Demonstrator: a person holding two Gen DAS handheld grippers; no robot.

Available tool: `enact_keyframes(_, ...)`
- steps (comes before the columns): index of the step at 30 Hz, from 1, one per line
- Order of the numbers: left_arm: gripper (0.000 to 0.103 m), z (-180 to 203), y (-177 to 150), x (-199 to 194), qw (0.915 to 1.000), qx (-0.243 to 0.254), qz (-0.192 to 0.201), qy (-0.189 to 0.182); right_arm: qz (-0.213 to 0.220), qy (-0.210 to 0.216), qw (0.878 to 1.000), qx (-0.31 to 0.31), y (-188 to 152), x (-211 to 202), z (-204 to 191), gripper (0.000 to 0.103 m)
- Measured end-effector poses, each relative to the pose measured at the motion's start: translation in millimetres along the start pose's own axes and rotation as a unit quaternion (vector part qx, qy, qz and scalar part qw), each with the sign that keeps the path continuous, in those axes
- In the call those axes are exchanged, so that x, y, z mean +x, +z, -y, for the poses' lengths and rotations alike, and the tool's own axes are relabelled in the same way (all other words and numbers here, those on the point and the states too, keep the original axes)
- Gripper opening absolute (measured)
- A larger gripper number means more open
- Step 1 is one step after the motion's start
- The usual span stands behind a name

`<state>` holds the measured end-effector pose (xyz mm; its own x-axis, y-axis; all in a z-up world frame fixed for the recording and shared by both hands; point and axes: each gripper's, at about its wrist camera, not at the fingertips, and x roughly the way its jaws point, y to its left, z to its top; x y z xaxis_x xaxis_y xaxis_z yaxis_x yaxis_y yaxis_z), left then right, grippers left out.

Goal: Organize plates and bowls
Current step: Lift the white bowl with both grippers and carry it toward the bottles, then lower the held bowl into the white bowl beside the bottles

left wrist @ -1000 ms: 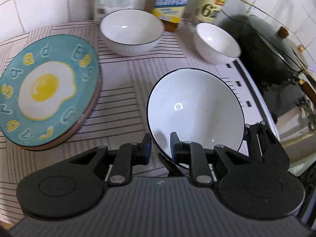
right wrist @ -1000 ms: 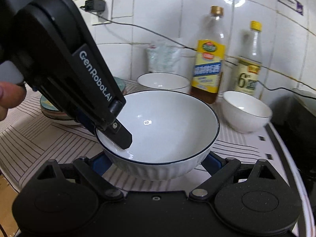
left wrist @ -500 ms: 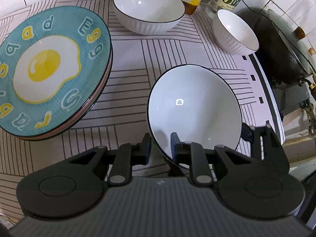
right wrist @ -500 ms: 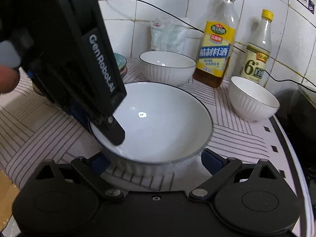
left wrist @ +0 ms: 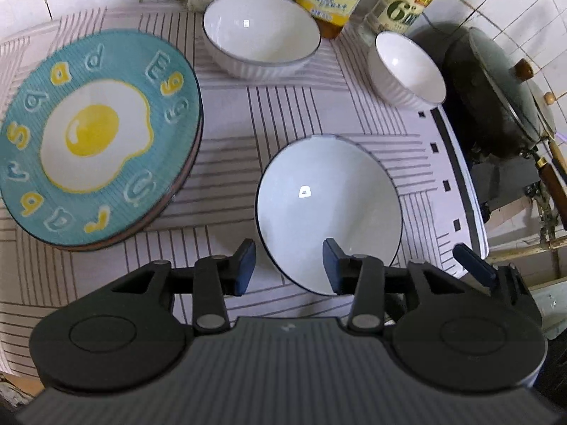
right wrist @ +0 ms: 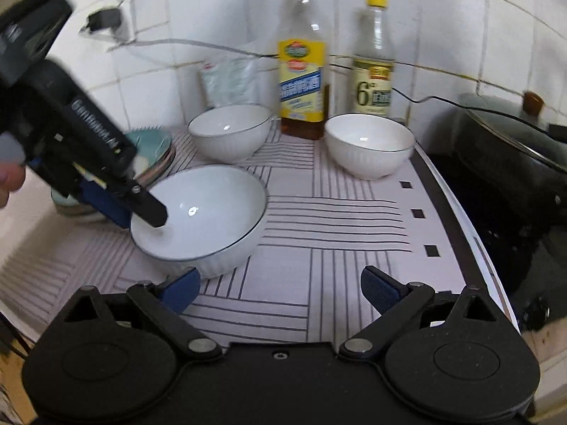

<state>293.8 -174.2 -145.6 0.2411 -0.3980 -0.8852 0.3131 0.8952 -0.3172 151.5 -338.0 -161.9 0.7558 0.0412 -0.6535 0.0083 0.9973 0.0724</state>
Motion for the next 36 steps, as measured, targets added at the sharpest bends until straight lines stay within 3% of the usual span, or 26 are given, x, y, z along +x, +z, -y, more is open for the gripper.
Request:
enact_keyframes(10, 0.045, 10, 28, -23, 0.9977, 0.033, 0.059, 0.004, 0.034, 0.014, 0.993, 0.116, 19, -8, 33, 0.095)
enact_keyframes(12, 0.045, 15, 34, -25, 0.9976, 0.038, 0.057, 0.005, 0.042, 0.013, 0.99, 0.134, 25, -6, 38, 0.087)
enact_keyframes(18, 0.046, 34, 49, -32, 0.9956, 0.059, 0.072, -0.001, 0.047, 0.003, 0.988, 0.15, 52, 8, 40, 0.078)
enact_keyframes(23, 0.046, 49, 65, -20, 0.9926, 0.081, 0.091, -0.004, 0.043, -0.043, 0.989, 0.137, 72, 32, 42, 0.072)
enact_keyframes(29, 0.046, 65, 97, 5, 0.988, 0.095, 0.121, -0.01, 0.074, -0.086, 0.982, 0.152, 88, 50, 59, 0.065)
enact_keyframes(36, 0.046, 76, 126, 47, 0.9873, 0.1, 0.122, -0.015, 0.071, -0.108, 0.974, 0.188, 95, 85, 76, 0.049)
